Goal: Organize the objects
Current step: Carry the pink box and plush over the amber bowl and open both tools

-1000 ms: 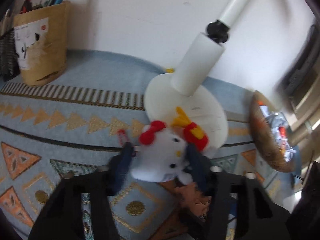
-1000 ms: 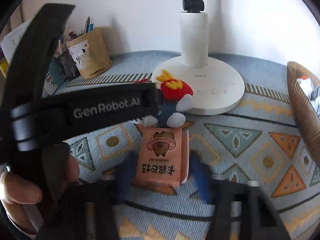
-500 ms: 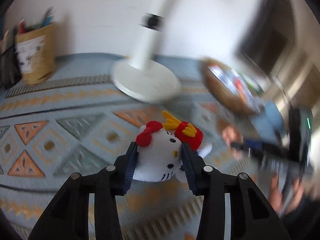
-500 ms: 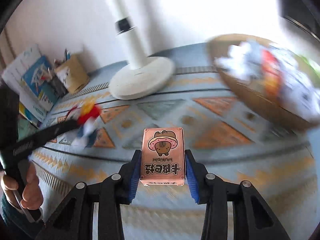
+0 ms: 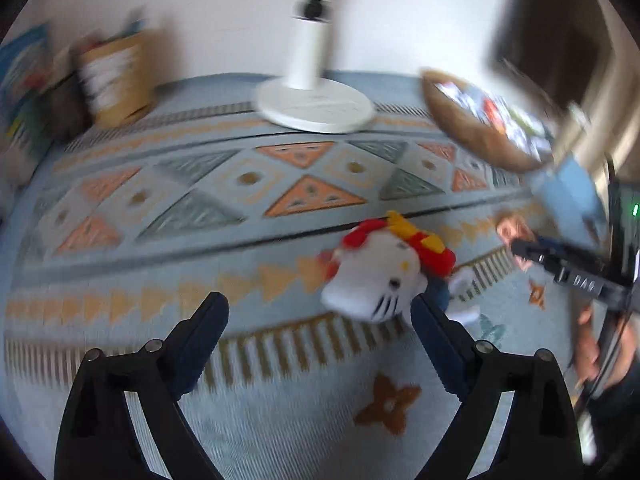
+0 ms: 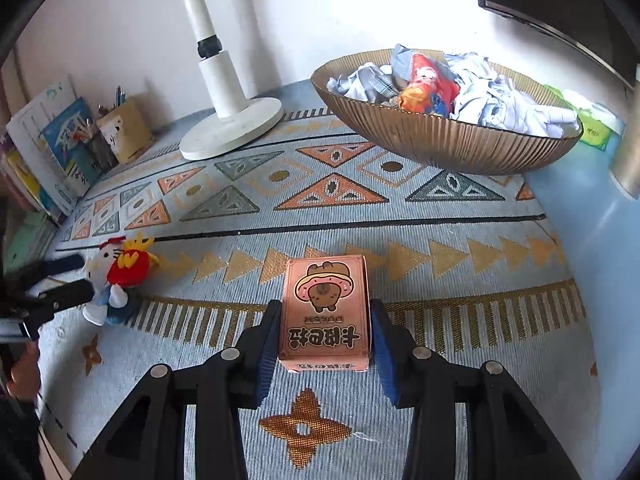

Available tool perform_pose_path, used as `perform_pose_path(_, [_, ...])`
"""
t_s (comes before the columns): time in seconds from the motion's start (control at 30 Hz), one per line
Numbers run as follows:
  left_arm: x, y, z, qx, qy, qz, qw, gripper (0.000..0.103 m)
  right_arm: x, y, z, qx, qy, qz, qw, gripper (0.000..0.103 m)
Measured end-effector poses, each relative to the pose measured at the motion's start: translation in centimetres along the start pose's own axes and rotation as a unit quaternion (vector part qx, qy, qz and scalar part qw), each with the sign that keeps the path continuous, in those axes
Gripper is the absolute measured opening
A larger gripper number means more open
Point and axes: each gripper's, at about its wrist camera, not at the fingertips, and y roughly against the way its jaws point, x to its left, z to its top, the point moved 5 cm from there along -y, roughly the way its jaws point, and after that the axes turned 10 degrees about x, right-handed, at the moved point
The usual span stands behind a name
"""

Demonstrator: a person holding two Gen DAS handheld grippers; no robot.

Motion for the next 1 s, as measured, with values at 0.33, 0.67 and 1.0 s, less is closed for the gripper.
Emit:
perform_pose_path(0.33, [-6.6, -2.4, 1.3, 0.022, 0.038, -0.001, 0.999, 0.092, 0.7, 0.0, -0.3, -0.003, 0.011, 0.005, 1.0, 0.059])
perform_pose_path(0.67, [-6.7, -4.5, 1.5, 0.024, 0.006, 0.024, 0.9994, 0.092, -0.2, 0.4, -0.2, -0.007, -0.018, 0.05, 0.999, 0.061])
perform_pose_path(1.0, [-6.1, -3.4, -0.2, -0.012, 0.009, 0.054, 0.9984, 0.059, 0.5, 0.3, -0.3, -0.006, 0.004, 0.028, 1.0, 0.062])
